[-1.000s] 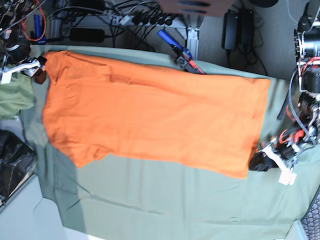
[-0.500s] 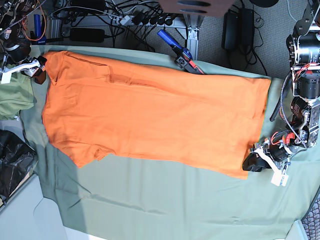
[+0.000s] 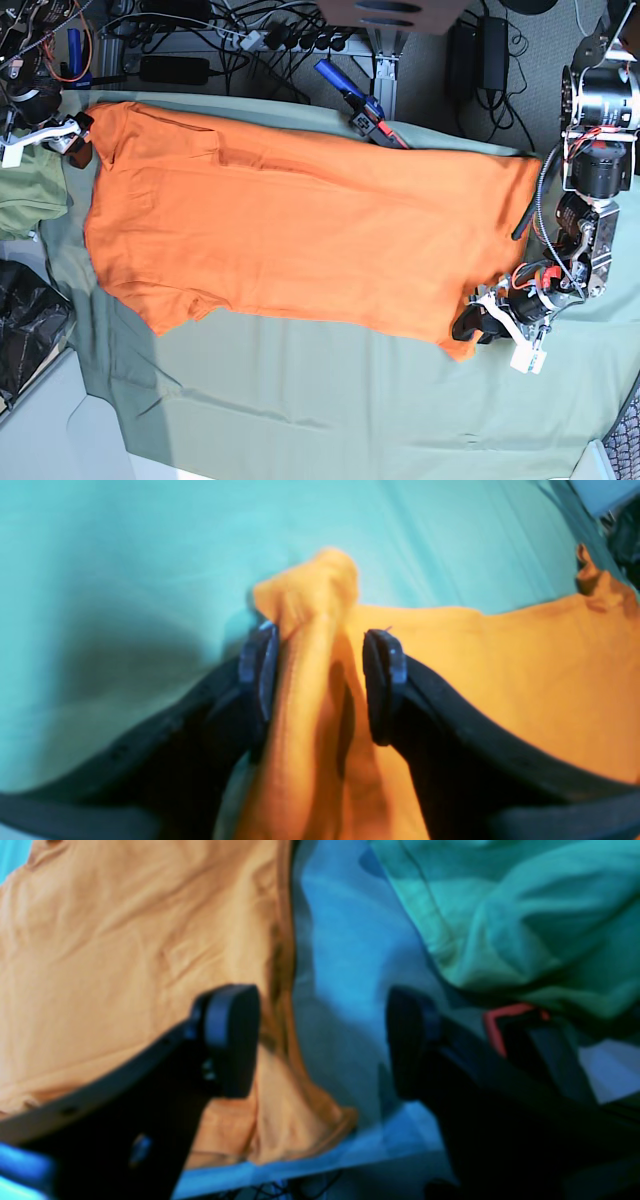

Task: Fold the T-shirt properly
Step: 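Grasp the shirt's shoulder edge with the right gripper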

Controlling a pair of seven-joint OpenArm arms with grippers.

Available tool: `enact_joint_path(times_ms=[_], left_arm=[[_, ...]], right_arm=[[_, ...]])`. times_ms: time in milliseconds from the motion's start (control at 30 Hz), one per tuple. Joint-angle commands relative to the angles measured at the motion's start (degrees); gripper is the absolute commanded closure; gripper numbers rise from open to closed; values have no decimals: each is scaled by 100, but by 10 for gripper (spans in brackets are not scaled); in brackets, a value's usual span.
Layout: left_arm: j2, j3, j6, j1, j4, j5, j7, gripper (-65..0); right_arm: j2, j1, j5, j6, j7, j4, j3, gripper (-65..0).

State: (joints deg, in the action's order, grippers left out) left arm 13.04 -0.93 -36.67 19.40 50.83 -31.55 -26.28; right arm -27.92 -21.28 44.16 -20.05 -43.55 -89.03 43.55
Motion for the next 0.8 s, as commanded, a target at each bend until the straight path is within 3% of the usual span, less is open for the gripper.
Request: enact_joint_path(times_ms=[0, 233, 267, 333, 533, 767], left_arm=[[35, 0, 2, 107, 63, 13, -74, -284], [50, -66, -2, 107, 63, 13, -74, -13], [50, -79, -31, 107, 66, 13, -81, 0], [63, -129, -333, 103, 66, 11, -142, 0], [76, -133, -333, 52, 66, -13, -260, 0], [85, -136, -333, 39, 66, -76, -354, 0]], right_arm=[[-142, 15, 85, -332, 127, -96, 68, -401], [-160, 118, 151, -330, 133, -98, 70, -400], [-186, 203, 175, -330, 131, -101, 70, -401], [-245, 476, 170, -330, 131, -101, 70, -401], [-404, 1709, -273, -330, 302, 85, -76, -401], [-667, 3392, -850, -330, 717, 1991, -1248, -401]])
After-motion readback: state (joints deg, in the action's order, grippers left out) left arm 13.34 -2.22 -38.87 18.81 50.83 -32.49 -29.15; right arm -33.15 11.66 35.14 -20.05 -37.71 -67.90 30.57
